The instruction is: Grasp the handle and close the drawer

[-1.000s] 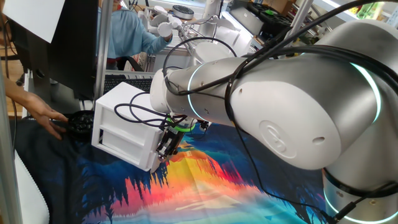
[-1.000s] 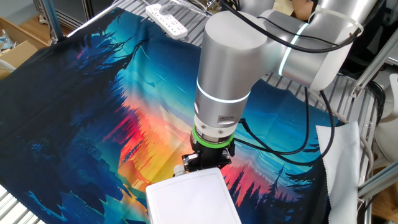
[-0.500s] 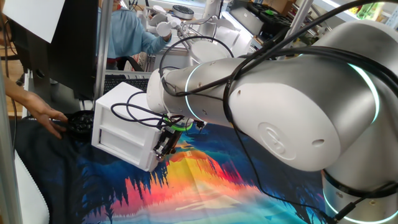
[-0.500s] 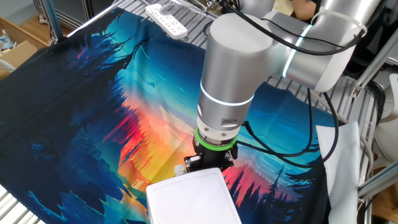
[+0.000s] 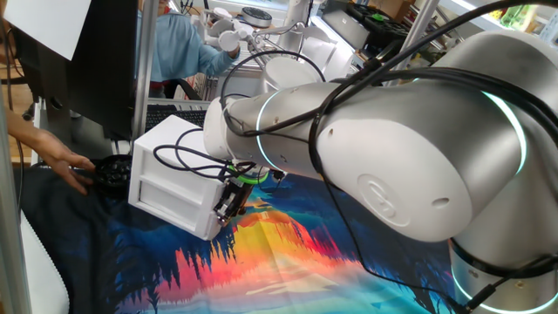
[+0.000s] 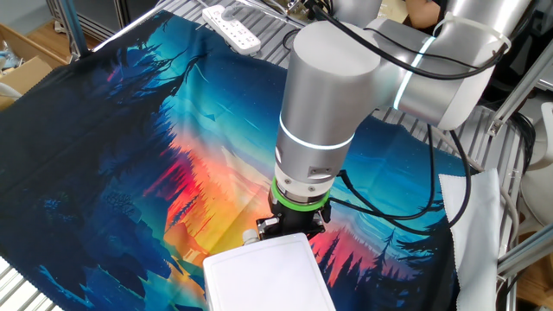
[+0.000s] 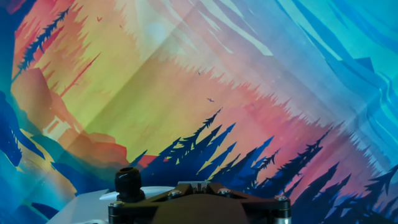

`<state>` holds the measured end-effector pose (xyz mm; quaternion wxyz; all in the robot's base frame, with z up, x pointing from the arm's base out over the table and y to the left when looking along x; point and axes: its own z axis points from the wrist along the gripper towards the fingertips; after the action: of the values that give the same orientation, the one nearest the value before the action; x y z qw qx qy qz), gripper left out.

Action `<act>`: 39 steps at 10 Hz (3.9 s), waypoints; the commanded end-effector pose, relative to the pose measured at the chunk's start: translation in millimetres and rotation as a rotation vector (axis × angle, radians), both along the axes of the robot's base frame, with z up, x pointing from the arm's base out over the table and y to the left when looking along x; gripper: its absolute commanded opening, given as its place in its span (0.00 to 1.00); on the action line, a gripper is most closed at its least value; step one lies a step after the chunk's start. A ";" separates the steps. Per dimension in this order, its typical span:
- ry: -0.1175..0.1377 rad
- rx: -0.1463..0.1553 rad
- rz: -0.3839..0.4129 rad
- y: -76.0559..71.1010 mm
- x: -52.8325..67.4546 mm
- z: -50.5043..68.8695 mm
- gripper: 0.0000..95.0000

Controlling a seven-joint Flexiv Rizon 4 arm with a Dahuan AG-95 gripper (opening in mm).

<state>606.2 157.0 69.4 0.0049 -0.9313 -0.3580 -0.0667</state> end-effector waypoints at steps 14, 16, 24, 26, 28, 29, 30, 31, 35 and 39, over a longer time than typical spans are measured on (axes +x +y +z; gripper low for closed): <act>-0.006 0.011 0.018 8.6 4.2 -2.2 0.00; -0.008 0.019 0.045 8.8 4.1 -1.7 0.00; -0.062 0.083 0.100 9.1 5.5 0.8 0.00; -0.066 0.083 0.100 9.0 5.7 0.9 0.00; -0.076 0.088 0.107 9.1 5.7 1.1 0.00; -0.079 0.089 0.113 9.3 5.7 1.4 0.00; -0.085 0.093 0.116 9.2 6.0 1.8 0.00; -0.086 0.096 0.119 9.2 6.1 1.9 0.00; -0.068 0.066 0.143 9.2 6.0 2.3 0.00; -0.016 0.038 0.229 2.4 1.1 18.6 0.00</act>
<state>610.2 160.6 84.8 0.0282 -0.8853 -0.4573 -0.0800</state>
